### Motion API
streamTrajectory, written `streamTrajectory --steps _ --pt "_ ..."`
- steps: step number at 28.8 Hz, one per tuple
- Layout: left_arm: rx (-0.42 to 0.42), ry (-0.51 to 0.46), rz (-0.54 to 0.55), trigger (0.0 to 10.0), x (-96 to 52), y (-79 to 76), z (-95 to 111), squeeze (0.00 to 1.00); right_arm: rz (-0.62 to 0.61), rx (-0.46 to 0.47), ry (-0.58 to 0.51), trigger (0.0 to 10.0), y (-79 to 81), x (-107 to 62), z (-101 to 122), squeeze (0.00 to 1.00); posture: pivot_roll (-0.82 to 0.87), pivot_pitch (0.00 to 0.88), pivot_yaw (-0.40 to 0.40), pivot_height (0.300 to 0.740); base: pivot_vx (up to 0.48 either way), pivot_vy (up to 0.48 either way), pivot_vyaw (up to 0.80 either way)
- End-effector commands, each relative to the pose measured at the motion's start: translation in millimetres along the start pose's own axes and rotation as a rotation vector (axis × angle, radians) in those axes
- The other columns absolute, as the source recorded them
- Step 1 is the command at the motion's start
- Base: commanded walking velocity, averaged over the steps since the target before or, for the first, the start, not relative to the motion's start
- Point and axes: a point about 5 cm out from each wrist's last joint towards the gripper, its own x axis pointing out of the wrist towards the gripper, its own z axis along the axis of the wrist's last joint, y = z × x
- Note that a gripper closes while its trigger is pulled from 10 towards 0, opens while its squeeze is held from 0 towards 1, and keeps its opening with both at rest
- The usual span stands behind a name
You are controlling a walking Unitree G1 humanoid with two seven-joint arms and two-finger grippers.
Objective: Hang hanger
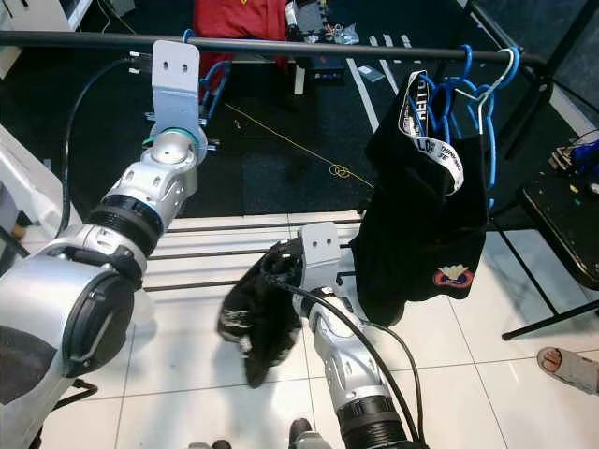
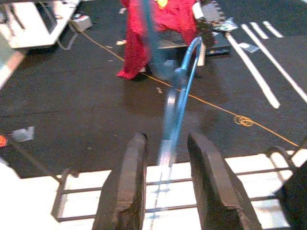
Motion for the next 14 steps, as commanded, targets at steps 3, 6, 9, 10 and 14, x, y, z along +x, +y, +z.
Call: streamTrajectory --steps 3,6,9,10,14 --pt "0.003 0.006 -0.021 10.0 -0.9 -4.4 -1.4 0.0 -0.014 0.016 -0.006 0.0 -2.0 -4.0 -0.7 0.0 -0.1 0.164 0.085 0.74 0.0 0.0 0.0" --pt "-0.077 -0.061 -0.028 10.0 -0.2 -1.4 10.5 0.0 -0.022 0.018 -0.006 0.0 -3.8 -5.7 -1.1 0.0 -0.1 0.168 0.082 0.74 0.0 0.0 0.0" --pt "-0.067 -0.16 0.03 10.0 0.4 10.9 21.5 0.0 -0.028 0.018 -0.007 0.0 -6.1 -7.6 -1.2 0.0 -0.1 0.17 0.079 0.74 0.0 0.0 0.0" --pt "-0.054 -0.173 0.044 10.0 0.4 13.0 22.2 0.0 -0.029 0.018 -0.007 0.0 -6.6 -7.9 -1.2 0.0 -0.1 0.17 0.079 0.74 0.0 0.0 0.0" --pt "-0.016 -0.205 0.121 10.0 -0.8 35.4 11.4 0.0 -0.024 0.019 0.003 0.0 -6.8 -8.3 -3.6 0.0 -0.07 0.172 0.067 0.74 0.0 0.0 0.0"
